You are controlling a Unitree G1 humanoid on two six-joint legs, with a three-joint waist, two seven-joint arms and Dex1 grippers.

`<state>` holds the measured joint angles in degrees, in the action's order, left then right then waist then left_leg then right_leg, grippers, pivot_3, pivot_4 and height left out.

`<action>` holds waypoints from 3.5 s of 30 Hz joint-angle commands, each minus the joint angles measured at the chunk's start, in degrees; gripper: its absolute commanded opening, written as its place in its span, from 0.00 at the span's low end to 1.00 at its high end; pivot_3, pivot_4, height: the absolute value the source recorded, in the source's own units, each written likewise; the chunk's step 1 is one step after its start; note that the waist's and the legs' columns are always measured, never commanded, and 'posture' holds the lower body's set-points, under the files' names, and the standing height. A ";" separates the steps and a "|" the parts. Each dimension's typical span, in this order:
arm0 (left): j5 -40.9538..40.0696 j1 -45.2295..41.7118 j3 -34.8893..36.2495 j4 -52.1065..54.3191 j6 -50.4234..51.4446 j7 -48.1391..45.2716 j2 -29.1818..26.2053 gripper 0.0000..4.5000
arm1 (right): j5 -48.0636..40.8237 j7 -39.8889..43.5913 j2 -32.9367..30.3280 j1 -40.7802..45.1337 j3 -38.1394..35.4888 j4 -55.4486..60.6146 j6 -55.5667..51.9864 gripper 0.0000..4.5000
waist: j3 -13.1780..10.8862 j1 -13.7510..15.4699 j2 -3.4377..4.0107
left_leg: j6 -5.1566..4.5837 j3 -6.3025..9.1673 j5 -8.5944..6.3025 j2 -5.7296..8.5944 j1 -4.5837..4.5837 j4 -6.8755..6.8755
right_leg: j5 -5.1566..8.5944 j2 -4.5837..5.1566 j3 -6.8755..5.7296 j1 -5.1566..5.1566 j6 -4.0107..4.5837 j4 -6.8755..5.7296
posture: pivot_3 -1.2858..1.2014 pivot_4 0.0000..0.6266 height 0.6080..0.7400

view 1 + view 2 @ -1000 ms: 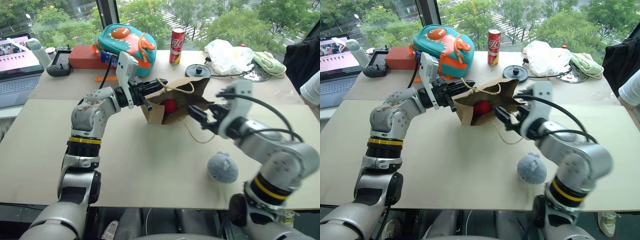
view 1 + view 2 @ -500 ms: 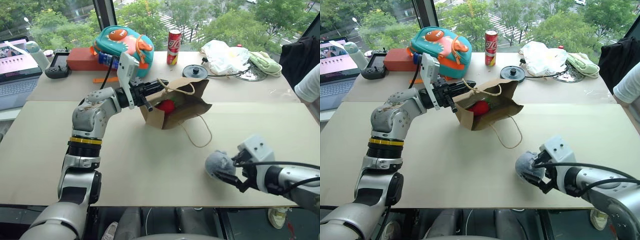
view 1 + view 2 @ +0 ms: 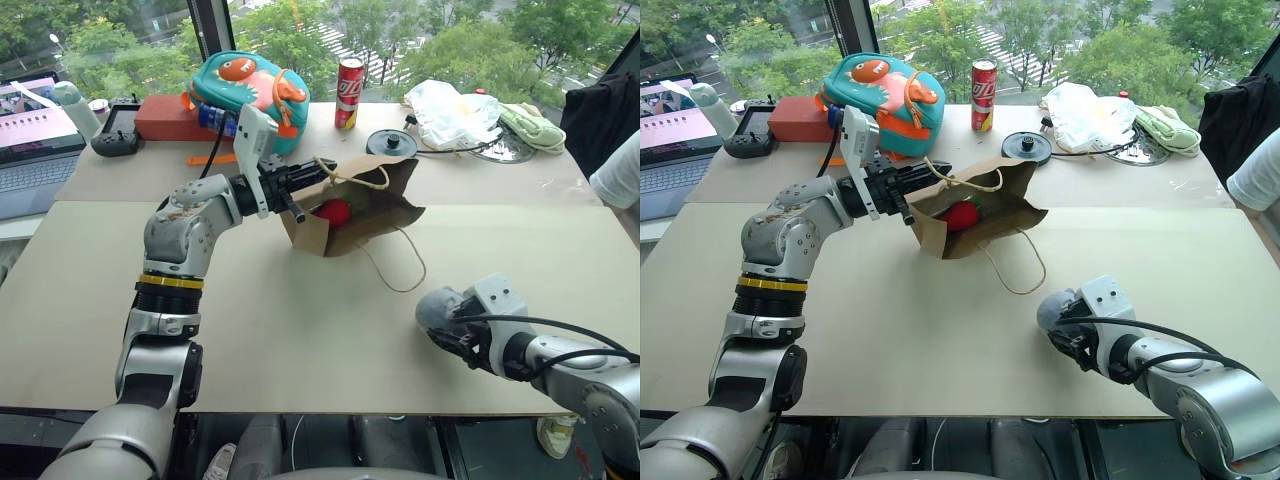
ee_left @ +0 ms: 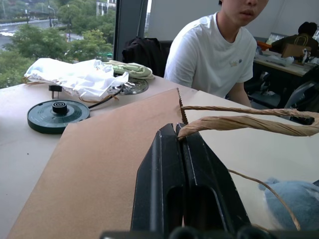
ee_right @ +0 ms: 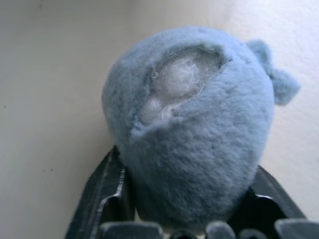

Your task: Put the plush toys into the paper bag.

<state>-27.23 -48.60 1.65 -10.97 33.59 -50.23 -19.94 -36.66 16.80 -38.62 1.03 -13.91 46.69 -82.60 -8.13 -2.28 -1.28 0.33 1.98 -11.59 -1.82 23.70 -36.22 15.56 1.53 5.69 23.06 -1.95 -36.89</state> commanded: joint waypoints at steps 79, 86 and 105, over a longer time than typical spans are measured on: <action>-0.93 -0.90 0.32 1.76 -0.19 0.03 1.02 0.00 | 13.22 -10.86 30.94 48.27 16.54 -38.91 18.77 0.88 | 0.03 -0.32 0.10 | -0.06 0.08 0.04 -0.02 0.06 0.16 | -0.29 0.01 -0.08 0.17 0.50 -0.32 | 0.52 0.24 0.99; -0.83 -0.90 0.25 1.53 -0.34 0.07 1.21 0.00 | 12.50 -9.90 27.29 47.74 13.55 -32.72 14.46 0.99 | 0.03 -0.14 0.10 | -0.06 0.09 0.04 0.00 0.08 0.16 | -0.29 0.04 -0.10 0.16 0.50 -0.30 | 0.52 0.24 0.99; -1.32 -0.22 0.50 2.38 0.28 -0.84 0.37 0.00 | 8.91 0.18 11.54 34.32 12.32 -14.98 6.63 0.99 | 0.02 -0.22 0.10 | -0.06 0.09 0.04 0.01 0.07 0.12 | -0.28 0.02 -0.08 0.16 0.48 -0.15 | 0.52 0.24 0.99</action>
<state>-27.32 -48.47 1.40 -10.73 33.87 -50.35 -18.96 -26.41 15.88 -26.23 35.96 -0.55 28.46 -75.69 -8.11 -2.50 -1.18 0.26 2.07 -11.55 -1.81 23.77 -36.10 15.28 1.55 5.62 23.22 -1.47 -37.03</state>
